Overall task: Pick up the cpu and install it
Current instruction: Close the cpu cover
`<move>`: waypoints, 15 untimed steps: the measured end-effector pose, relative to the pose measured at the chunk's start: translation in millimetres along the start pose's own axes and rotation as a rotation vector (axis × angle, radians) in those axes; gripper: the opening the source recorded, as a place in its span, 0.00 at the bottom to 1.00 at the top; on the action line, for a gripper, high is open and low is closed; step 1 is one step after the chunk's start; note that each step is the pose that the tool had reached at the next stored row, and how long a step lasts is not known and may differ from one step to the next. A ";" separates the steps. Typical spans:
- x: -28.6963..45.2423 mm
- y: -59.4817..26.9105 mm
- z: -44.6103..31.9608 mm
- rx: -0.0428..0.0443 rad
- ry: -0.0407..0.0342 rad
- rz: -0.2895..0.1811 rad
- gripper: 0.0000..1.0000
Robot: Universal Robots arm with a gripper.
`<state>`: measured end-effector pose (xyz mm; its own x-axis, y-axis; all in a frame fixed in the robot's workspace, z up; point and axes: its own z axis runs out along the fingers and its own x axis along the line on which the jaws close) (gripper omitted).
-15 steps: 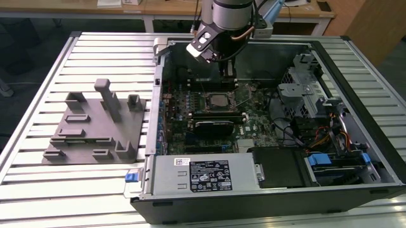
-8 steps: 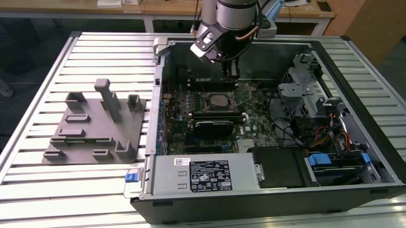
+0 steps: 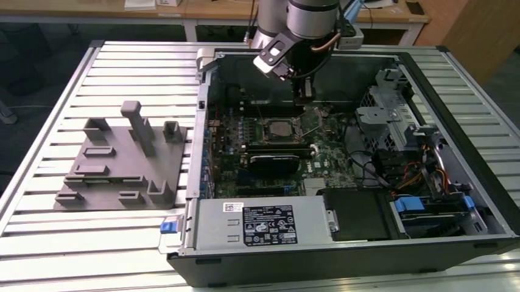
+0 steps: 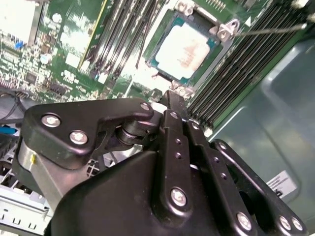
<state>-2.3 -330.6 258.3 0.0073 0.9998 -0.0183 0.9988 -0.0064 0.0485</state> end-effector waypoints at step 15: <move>0.3 23.4 1.1 0.0002 0.0000 0.000 0.11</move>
<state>21.1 -330.4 258.3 0.0072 0.9998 -0.0184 0.9988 -0.0063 0.0482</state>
